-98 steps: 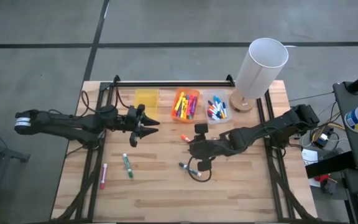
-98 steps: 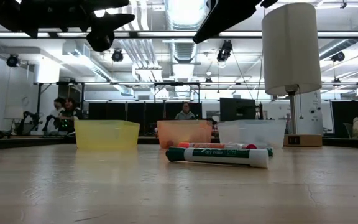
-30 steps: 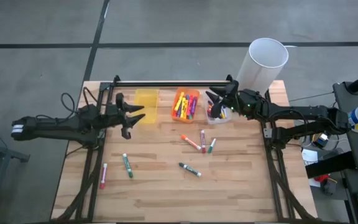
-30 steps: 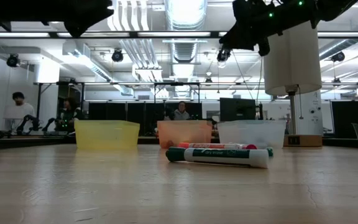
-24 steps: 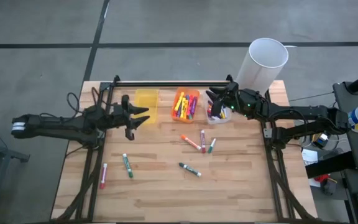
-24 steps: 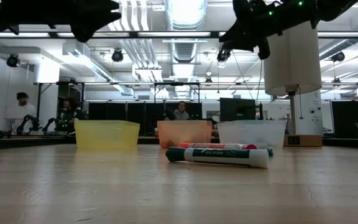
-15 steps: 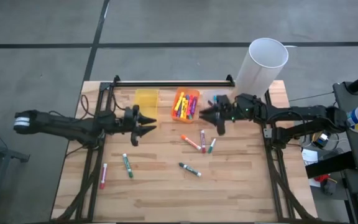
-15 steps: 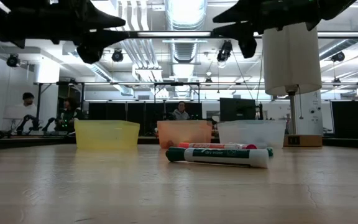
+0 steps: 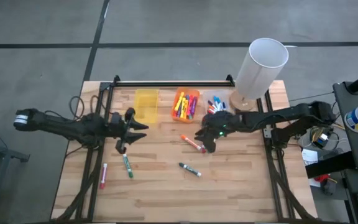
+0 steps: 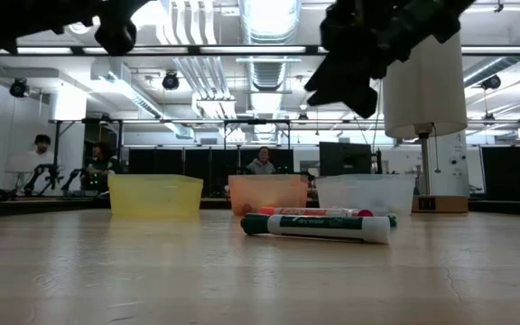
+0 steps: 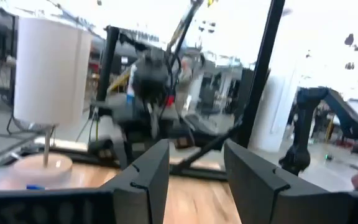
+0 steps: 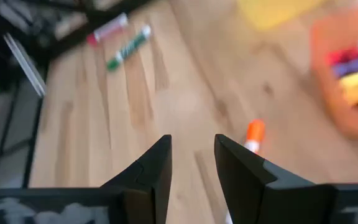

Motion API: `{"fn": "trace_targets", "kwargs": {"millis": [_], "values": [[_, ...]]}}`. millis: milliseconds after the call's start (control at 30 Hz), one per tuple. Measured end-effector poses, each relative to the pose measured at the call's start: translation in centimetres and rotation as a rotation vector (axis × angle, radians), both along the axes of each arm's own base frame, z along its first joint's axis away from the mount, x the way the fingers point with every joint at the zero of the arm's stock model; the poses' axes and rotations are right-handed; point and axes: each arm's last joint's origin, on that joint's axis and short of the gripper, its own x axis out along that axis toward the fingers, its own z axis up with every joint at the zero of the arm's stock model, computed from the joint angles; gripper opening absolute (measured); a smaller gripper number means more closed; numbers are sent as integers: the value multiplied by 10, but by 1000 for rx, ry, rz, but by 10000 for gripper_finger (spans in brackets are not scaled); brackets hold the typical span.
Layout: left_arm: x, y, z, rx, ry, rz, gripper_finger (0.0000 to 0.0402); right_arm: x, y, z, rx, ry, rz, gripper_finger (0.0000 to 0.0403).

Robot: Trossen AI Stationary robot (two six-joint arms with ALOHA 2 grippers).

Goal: Pick & Place Markers
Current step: Put the orange expo dry erase marker into the yellow bin

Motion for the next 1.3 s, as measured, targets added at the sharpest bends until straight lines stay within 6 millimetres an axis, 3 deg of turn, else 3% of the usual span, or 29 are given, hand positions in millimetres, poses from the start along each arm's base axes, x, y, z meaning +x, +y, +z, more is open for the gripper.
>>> {"fn": "trace_targets", "kwargs": {"millis": [200, 333, 667, 1000, 1300], "values": [[-13, 1, 10, -2, -77, 1, 149, 29, 7, -10, -22, 248, 43, 114], [-12, 0, 6, -79, -28, -61, 149, 45, 7, -17, -25, 436, 44, 114], [-12, -1, 7, -77, -29, -93, 149, 91, 10, -35, -82, 555, 69, 113], [-13, -2, 7, -70, -33, -138, 149, 96, 9, -75, -128, 730, 68, 107], [-14, -2, 8, -67, -38, -137, 149, 94, 10, -92, -180, 784, 56, 92]]}}
